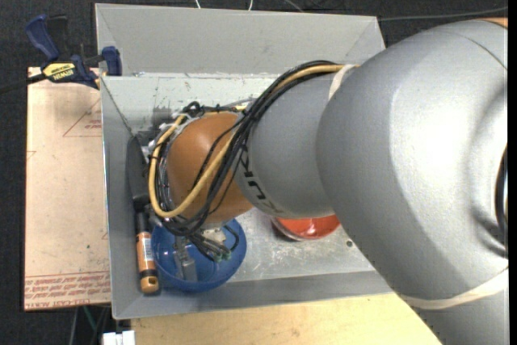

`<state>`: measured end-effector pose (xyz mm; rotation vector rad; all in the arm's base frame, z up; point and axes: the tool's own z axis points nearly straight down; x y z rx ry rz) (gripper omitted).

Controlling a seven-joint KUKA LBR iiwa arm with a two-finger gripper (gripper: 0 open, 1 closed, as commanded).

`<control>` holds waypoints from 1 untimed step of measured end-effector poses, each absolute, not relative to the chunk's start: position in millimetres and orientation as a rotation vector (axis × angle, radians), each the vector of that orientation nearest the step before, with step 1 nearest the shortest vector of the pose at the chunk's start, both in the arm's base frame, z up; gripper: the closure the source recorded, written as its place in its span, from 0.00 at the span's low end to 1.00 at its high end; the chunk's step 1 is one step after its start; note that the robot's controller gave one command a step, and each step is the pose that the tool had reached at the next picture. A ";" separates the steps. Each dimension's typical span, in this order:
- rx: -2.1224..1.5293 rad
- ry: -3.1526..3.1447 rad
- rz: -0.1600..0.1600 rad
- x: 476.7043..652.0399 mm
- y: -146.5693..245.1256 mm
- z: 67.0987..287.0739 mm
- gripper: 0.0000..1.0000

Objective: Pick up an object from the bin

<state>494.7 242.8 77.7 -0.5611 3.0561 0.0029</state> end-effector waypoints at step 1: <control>-0.663 3.022 -0.018 490.8 242.9 74.6 0.00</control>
Offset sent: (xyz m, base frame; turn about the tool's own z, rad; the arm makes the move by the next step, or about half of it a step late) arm 0.0082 -0.0015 -0.0077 -0.3108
